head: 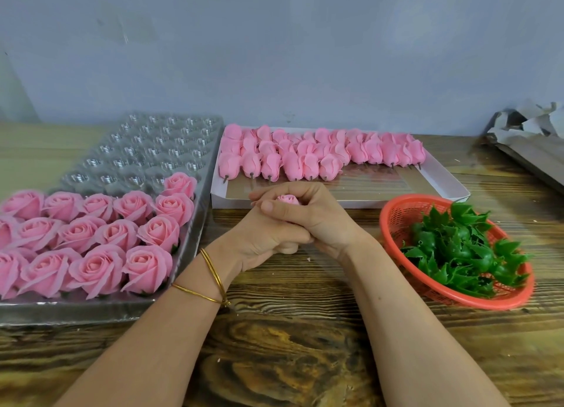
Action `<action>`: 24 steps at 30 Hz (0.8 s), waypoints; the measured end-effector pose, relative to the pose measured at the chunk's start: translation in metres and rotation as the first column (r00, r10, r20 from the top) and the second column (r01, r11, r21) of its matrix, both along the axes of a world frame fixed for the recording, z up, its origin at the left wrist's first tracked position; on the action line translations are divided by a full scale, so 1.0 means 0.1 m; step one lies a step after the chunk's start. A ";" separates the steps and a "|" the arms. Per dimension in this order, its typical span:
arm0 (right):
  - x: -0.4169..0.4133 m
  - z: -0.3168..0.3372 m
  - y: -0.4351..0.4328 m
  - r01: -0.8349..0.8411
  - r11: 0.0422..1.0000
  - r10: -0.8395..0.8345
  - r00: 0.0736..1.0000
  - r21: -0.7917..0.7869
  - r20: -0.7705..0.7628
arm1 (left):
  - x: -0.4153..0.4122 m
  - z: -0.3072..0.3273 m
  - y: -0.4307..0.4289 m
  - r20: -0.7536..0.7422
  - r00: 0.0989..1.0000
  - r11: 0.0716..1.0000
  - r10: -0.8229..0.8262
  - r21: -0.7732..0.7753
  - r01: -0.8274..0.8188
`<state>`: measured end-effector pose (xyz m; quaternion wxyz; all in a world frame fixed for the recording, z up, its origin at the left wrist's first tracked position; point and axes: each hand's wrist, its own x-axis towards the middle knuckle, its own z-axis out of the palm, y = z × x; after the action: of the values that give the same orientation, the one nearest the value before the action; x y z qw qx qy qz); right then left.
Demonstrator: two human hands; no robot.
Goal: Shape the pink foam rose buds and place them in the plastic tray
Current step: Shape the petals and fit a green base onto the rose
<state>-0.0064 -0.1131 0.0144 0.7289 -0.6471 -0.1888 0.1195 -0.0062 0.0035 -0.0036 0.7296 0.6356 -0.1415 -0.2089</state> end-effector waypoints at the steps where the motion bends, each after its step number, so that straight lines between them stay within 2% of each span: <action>1: 0.00 0.00 0.00 -0.010 1.000 0.010 1.000 0.009 -0.007 | 0.00 0.00 0.00 -0.005 1.000 1.000 0.002 -0.007 -0.002; 6: -0.01 0.00 0.00 -0.042 0.999 0.043 0.998 0.034 -0.044 | 0.00 -0.02 0.01 -0.010 1.000 0.999 0.021 -0.047 -0.021; 13: 0.02 -0.02 -0.03 -0.059 0.996 0.065 0.994 0.070 -0.087 | 0.00 -0.02 0.01 0.081 0.996 0.999 0.047 -0.019 -0.046; 17: 0.03 -0.04 -0.04 -0.074 0.991 0.089 0.988 0.114 -0.130 | 0.04 -0.03 0.00 0.161 0.979 0.992 0.122 0.014 -0.125; 24: 0.08 0.00 0.00 0.066 0.976 -0.012 0.969 0.209 -0.249 | 0.10 -0.06 0.03 0.307 0.906 0.955 0.290 -0.038 -0.293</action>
<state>0.0017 -0.1130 0.0141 0.8149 -0.5479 -0.0960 0.1630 0.0035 0.0062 -0.0094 0.7186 0.6776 -0.1563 0.0038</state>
